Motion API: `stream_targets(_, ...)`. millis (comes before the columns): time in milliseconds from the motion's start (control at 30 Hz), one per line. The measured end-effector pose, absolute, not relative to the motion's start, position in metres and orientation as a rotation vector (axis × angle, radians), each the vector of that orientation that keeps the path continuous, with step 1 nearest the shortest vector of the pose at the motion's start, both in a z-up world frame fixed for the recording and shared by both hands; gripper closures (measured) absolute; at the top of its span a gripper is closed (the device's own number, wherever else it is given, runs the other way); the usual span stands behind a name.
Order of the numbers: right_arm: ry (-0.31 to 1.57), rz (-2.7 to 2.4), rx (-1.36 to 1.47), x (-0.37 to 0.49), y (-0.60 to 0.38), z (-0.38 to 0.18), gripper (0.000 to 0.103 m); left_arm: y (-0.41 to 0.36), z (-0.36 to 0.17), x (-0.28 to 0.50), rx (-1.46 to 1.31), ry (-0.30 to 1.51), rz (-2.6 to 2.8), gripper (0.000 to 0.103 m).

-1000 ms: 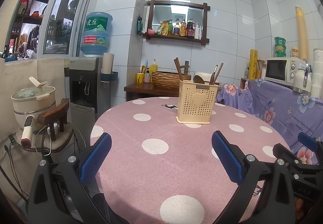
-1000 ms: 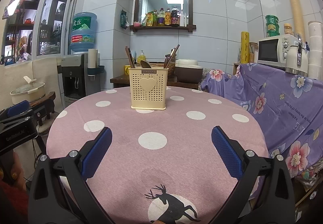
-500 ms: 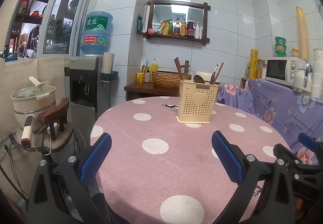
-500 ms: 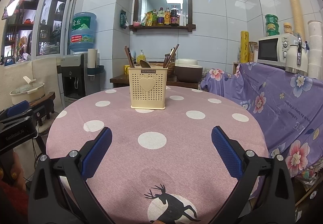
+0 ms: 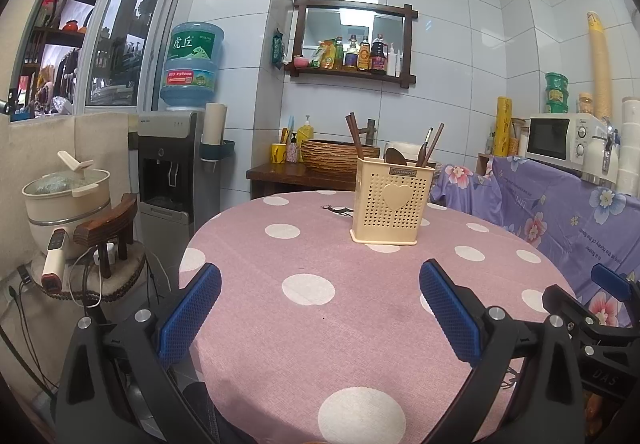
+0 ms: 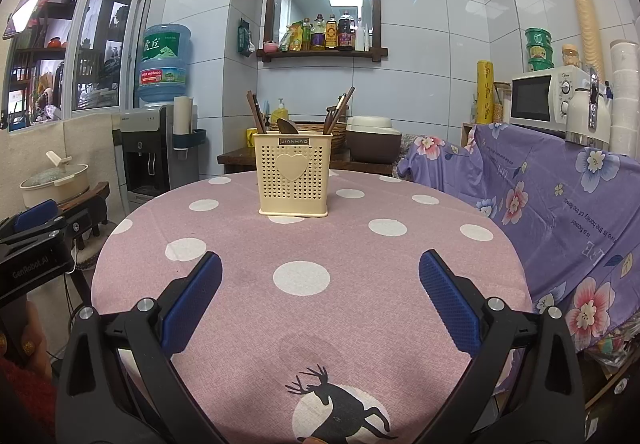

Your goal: Organize utensils

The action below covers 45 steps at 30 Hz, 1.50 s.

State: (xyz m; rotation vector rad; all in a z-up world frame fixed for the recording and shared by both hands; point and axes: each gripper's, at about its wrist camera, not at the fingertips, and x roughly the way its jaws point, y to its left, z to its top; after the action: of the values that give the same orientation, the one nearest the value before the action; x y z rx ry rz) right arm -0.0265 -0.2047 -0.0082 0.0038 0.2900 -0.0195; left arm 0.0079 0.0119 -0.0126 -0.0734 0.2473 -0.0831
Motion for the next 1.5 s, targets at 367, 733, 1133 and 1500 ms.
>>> stream_targets(367,0.291,-0.019,0.004,-0.0261,-0.2043,-0.0069,0.006,0.0119,-0.0116,0.0083,-0.073,0.248,-0.083,0.005)
stream_targets(733,0.292,-0.019,0.004,-0.0258,-0.2042,-0.0066,0.006,0.0116,-0.0111,0.0083,-0.073,0.248,-0.083,0.005)
stream_targets(1133,0.293,-0.019,0.004,-0.0260,-0.2039,-0.0067,0.006,0.0118,-0.0108,0.0078,-0.073,0.249,-0.082,0.005)
stream_targets(1500,0.293,-0.019,0.003,-0.0264,-0.2039,-0.0062,0.006,0.0085,-0.0106,0.0062,-0.061,0.249,-0.104,0.005)
